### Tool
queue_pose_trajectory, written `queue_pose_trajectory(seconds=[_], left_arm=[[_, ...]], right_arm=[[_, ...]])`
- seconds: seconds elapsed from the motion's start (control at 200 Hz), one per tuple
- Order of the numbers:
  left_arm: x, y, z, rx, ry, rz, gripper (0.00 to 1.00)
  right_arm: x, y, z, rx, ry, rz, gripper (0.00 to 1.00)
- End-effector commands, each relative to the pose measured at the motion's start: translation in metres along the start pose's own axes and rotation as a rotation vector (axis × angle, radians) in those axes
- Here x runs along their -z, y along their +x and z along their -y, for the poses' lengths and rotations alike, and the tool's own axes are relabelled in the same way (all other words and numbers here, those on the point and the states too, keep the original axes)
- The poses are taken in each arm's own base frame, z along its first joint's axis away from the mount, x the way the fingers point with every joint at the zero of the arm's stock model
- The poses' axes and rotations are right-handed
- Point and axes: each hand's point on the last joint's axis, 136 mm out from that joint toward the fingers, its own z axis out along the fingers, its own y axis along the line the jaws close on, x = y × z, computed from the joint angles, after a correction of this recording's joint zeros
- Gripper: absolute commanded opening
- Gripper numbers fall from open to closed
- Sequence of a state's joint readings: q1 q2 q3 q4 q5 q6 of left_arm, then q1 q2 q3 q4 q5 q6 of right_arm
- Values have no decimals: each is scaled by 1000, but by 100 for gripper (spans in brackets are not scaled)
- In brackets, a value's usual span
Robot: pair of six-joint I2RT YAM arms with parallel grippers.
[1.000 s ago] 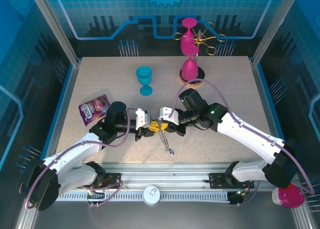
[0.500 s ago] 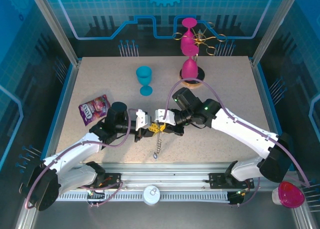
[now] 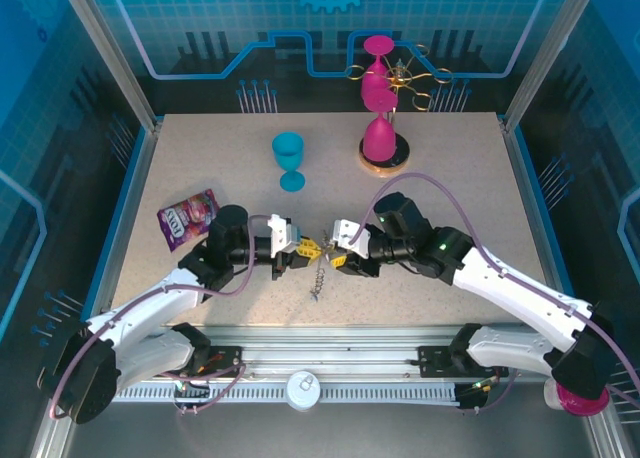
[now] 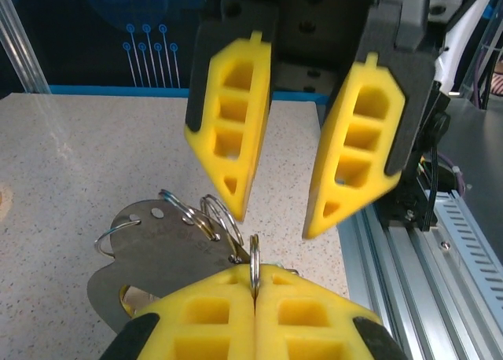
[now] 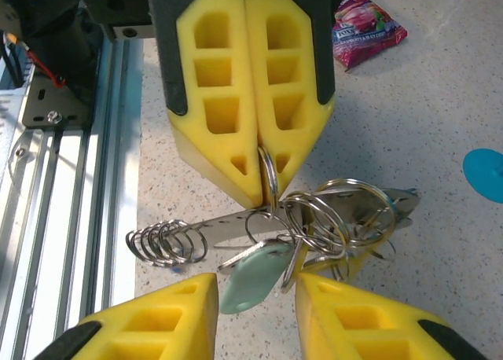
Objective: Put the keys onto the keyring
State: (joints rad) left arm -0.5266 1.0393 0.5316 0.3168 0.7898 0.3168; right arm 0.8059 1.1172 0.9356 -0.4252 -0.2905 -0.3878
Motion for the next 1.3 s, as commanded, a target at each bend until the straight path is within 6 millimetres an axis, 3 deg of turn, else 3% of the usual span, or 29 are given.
queue_pose_trajectory(seconds=[0.0,0.315,0.786,0.971,1.026,1.291], left_arm=[[1,-19,1,-25,3,76,0],[2,-27,-3,1,-17,134,0],[2,-42,-7,48,-23,235,0],[3,-41,-9,45,-36,235,0],[3,-40,-10,39,-44,230,0],[4,-34,-14,-1,-88,184,0]], right_arm=[[-5,-11,3,-28,22,61,33],[-16,-14,2,-44,9,86,33],[-23,-21,6,-32,24,106,13],[-15,-27,15,-22,84,128,5],[-16,-14,15,-25,102,97,3],[0,3,20,9,177,2,0]])
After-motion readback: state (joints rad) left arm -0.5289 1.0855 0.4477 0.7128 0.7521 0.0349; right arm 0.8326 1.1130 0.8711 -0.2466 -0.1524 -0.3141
